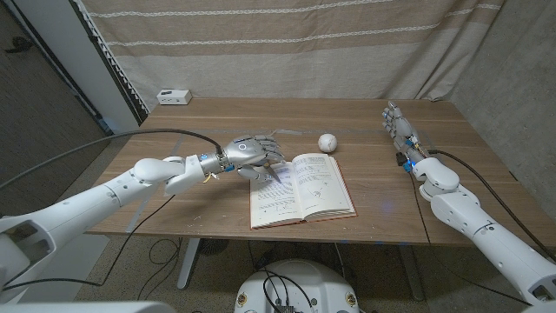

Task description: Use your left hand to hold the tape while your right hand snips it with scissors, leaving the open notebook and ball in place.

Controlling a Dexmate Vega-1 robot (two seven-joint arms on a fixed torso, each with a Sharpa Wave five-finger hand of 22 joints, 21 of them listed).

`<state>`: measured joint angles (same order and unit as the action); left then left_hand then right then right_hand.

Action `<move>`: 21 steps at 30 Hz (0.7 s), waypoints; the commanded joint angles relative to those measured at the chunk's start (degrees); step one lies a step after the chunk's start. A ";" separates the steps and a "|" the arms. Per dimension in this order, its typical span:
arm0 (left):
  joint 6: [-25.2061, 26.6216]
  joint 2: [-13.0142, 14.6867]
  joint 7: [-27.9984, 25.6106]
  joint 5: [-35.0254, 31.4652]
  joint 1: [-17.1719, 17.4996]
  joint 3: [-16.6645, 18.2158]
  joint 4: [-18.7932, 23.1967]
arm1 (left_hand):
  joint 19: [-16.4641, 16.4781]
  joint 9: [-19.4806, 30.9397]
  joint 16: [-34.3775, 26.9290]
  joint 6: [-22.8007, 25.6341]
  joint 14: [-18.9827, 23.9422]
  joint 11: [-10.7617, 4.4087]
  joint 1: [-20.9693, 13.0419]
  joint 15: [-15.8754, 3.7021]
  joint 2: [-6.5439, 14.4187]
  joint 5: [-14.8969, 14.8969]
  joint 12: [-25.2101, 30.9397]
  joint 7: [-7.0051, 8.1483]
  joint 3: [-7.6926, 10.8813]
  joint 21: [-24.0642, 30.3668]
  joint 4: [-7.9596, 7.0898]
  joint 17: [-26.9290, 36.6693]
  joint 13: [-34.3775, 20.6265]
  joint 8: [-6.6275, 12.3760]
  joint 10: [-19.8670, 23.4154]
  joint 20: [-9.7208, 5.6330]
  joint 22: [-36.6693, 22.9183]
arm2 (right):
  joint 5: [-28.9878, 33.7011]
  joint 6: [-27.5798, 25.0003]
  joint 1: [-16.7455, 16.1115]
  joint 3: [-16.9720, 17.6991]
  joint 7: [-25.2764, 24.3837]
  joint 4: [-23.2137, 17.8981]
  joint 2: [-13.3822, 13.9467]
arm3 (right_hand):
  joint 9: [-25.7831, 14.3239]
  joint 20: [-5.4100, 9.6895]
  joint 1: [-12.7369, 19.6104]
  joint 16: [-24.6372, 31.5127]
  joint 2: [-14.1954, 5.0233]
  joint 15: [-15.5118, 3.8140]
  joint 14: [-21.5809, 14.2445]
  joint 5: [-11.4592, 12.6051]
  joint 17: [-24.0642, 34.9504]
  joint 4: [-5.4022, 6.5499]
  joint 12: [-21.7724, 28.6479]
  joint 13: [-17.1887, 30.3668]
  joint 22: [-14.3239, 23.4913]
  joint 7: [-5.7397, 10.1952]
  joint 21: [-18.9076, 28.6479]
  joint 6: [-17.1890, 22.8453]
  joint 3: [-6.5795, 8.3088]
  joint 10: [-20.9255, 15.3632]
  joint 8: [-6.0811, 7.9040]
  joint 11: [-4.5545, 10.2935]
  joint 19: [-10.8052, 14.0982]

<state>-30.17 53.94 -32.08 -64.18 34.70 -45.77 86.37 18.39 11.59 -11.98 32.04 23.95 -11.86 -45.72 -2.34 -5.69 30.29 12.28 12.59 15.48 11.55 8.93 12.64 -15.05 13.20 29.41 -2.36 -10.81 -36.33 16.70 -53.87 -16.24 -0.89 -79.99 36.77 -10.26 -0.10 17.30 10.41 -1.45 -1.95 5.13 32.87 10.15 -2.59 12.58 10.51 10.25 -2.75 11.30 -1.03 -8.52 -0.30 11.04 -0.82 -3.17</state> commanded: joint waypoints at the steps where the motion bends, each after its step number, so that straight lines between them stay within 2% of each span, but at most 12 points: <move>1: 1.04 -0.39 -1.26 -1.85 -0.52 -1.33 -0.73 | -0.17 0.27 0.31 0.80 -0.35 -0.12 -0.91 -10.38 0.17 -0.20 -0.12 -0.04 0.50 0.29 -0.06 0.31 -0.15 0.24 -0.38 -6.38 -0.05 | 0.19 -0.29 0.57 -0.19 0.02 0.22 0.04 | -0.27 -0.19 0.47 0.06 -0.43 -0.76 0.61 0.50 0.07 -0.21 -0.21 0.24 0.10 0.37 -0.02 -0.02 -0.47 0.23 0.05 0.17 -0.60; 4: -1.03 -1.03 -2.19 -0.59 -1.43 -1.88 -2.61 | -0.23 0.29 0.35 1.58 -0.57 -0.13 -1.30 -10.43 0.21 -0.30 -0.14 -0.22 0.70 0.30 0.02 0.32 -0.19 0.53 -0.64 -6.38 -0.04 | 0.21 -0.32 0.66 -0.23 0.13 0.26 0.07 | -0.27 -0.15 0.46 0.06 -0.46 -0.75 0.61 0.50 0.07 -0.20 -0.20 0.24 0.10 0.39 -0.01 -0.02 -0.50 0.20 0.05 0.14 -0.59; 21: -0.96 -1.56 -2.30 -1.42 -2.30 -3.61 -3.45 | 0.38 0.26 -0.10 2.74 0.28 -0.15 -2.46 -10.48 0.23 -0.61 0.78 -0.01 1.29 0.64 0.13 0.50 -0.38 0.86 0.90 -6.29 -0.06 | 0.05 -0.88 0.82 -0.32 0.12 0.13 0.10 | -0.27 -0.14 0.39 0.08 -0.52 -0.84 0.59 0.50 0.08 -0.16 -0.19 0.24 0.10 0.49 0.01 0.01 -0.68 0.18 0.05 0.14 -0.53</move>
<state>-30.50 52.78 -34.15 -65.18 33.19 -48.24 83.82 18.40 11.59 -11.65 34.09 23.65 -11.86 -47.45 -2.65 -5.32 29.86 12.54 12.59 16.15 11.91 9.14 12.93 -15.35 13.64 29.84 -2.36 -10.80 -36.21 16.16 -53.25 -16.43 -0.83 -79.86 36.85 -10.26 -0.10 17.60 10.41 -1.75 -1.95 5.13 32.87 10.15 -2.80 12.58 10.51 10.25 -2.75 11.30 -1.03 -8.72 -0.30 11.04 -0.82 -3.17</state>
